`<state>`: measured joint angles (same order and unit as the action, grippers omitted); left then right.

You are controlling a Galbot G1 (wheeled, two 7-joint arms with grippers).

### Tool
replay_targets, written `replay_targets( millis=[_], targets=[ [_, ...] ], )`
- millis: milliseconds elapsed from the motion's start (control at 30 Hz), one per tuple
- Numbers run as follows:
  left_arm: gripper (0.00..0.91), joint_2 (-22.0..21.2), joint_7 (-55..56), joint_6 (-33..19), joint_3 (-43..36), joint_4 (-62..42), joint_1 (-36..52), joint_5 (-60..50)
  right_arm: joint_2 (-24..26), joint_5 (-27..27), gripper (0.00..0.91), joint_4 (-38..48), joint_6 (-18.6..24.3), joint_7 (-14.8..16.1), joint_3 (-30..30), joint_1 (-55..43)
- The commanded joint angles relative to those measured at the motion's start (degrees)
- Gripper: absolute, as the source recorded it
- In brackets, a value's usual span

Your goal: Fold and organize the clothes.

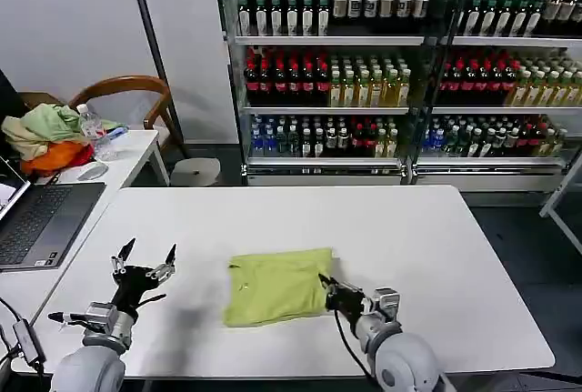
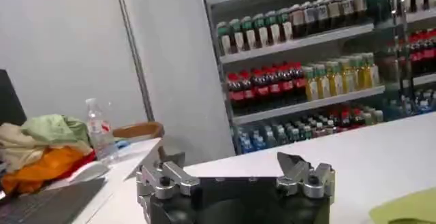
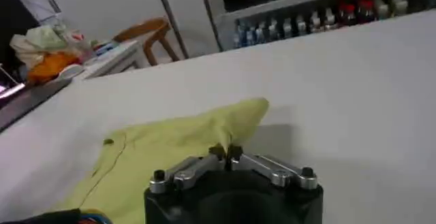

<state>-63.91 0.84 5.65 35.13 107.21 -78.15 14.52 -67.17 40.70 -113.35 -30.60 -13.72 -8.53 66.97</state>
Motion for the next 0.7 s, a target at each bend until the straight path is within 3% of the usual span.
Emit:
replay_targets(
  millis=[33, 333, 700],
  targets=[
    [0.907, -0.2, 0.0, -0.1, -0.4, 0.3, 0.0, 0.0, 2.0, -4.0, 0.0, 2.3, 0.2, 1.4, -5.4, -1.5],
    [0.907, -0.4, 0.3, -0.2, -0.3, 0.8, -0.5, 0.0, 0.2, -12.3, 0.0, 9.2, 4.9, 3.2, -5.7, -3.9],
    [0.907, -0.3, 0.2, -0.2, -0.4, 1.0, -0.9, 0.0, 0.9, -11.7, 0.0, 9.5, 5.3, 1.9, -6.9, -3.0]
  ],
)
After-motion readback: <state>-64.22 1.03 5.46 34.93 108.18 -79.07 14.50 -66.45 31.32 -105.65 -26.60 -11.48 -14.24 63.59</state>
